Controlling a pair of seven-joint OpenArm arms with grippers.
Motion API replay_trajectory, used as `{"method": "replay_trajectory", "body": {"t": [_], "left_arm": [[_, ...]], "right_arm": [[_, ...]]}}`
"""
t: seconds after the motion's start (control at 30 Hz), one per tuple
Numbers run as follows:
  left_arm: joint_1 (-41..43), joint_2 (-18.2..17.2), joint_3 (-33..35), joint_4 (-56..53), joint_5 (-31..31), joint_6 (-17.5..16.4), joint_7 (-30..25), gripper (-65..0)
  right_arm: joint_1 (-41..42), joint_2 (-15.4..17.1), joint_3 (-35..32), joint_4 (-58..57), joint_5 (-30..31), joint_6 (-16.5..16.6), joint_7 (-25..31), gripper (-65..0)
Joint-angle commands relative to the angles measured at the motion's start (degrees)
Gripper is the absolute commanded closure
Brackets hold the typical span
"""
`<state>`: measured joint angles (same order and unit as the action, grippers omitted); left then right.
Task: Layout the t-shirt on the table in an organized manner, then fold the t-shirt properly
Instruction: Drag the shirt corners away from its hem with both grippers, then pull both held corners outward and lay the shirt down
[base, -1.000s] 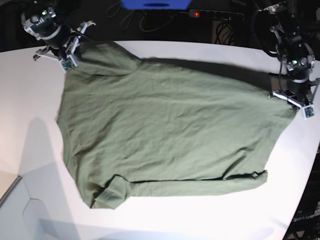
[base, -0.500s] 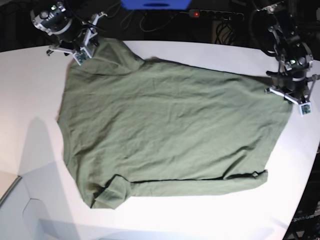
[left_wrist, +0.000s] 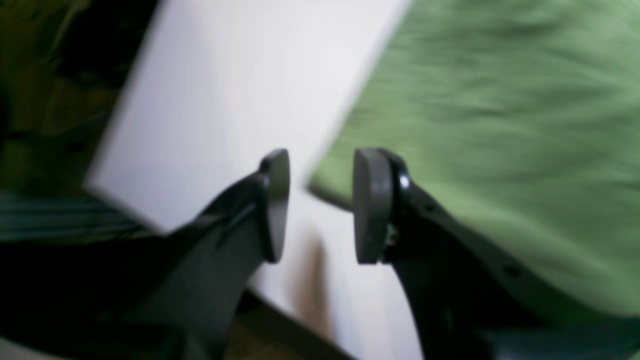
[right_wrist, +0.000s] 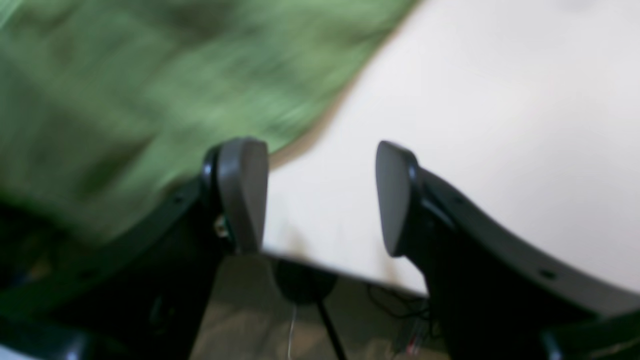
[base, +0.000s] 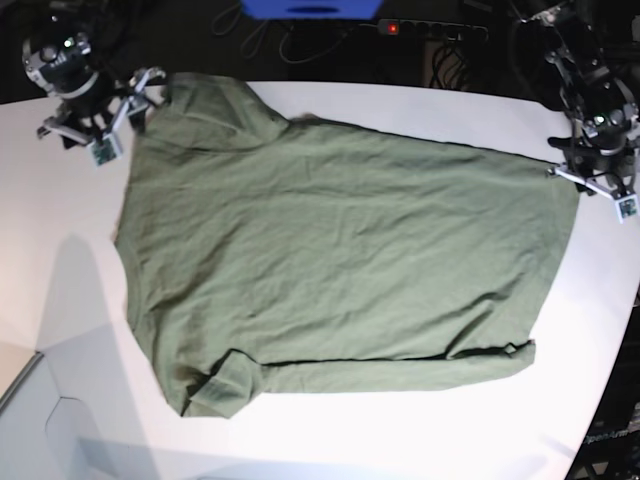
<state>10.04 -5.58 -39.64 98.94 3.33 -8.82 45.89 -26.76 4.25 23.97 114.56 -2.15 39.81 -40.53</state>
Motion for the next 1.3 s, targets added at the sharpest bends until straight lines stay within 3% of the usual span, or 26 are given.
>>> {"method": "replay_trajectory", "body": {"t": [0.0, 0.13, 0.2, 0.3, 0.37, 0.4, 0.43, 0.63, 0.73, 1.0, 1.27], "left_arm": [[-2.2, -0.4, 1.2, 0.7, -0.6, 0.0, -1.4, -21.7], [-6.7, 0.3, 7.2, -0.7, -0.6, 0.0, -1.4, -21.3], [-9.0, 0.7, 10.2, -3.8, 0.0, 0.0, -1.4, -21.2], [-14.0, 0.9, 12.4, -11.5, -0.3, 0.1, -1.4, -17.6], [-16.4, 0.9, 12.4, -16.6, -0.4, 0.1, -1.4, -7.8], [-17.8, 0.9, 12.4, -19.2, -0.4, 0.2, -1.4, -0.8], [-18.9, 0.5, 12.4, -21.4, -0.4, 0.3, -1.4, 0.0], [-19.9, 0.4, 12.4, -28.2, 0.1, 0.3, -8.7, -0.2], [-19.5, 0.4, 12.4, -29.4, 0.1, 0.4, -8.7, -0.2], [-8.2, 0.4, 12.4, -24.1, 0.1, 0.2, -7.6, -0.2], [0.4, 0.4, 12.4, -7.7, 0.1, 0.1, -4.1, -0.2]], "right_arm": [[1.1, 0.0, 0.1, 0.6, 0.7, 0.2, 1.4, -34.8], [8.1, -1.9, -0.7, -0.2, 0.6, 0.2, 1.4, -33.5], [12.0, -2.8, -1.1, -1.9, 0.6, 0.2, 1.4, -28.5], [18.0, -3.5, -1.2, -7.8, 0.6, 0.2, 1.4, -10.3], [21.4, -3.5, -1.2, -12.9, 0.4, 0.2, 1.4, 0.0], [22.9, -2.9, -1.2, -15.6, -0.1, 0.2, 1.4, 0.0], [24.3, -2.5, -1.2, -18.4, -1.1, 0.2, 1.4, 0.0], [30.1, -2.1, -1.0, -30.7, -6.9, 0.2, 2.1, 0.0], [29.9, -1.3, -1.1, -32.8, -7.1, 0.2, 2.1, 0.0], [20.3, 0.6, -1.2, -31.3, -7.1, 0.2, 5.2, 0.0], [7.6, 1.2, -1.2, -15.2, -7.0, 0.2, 7.2, 0.0]]}}
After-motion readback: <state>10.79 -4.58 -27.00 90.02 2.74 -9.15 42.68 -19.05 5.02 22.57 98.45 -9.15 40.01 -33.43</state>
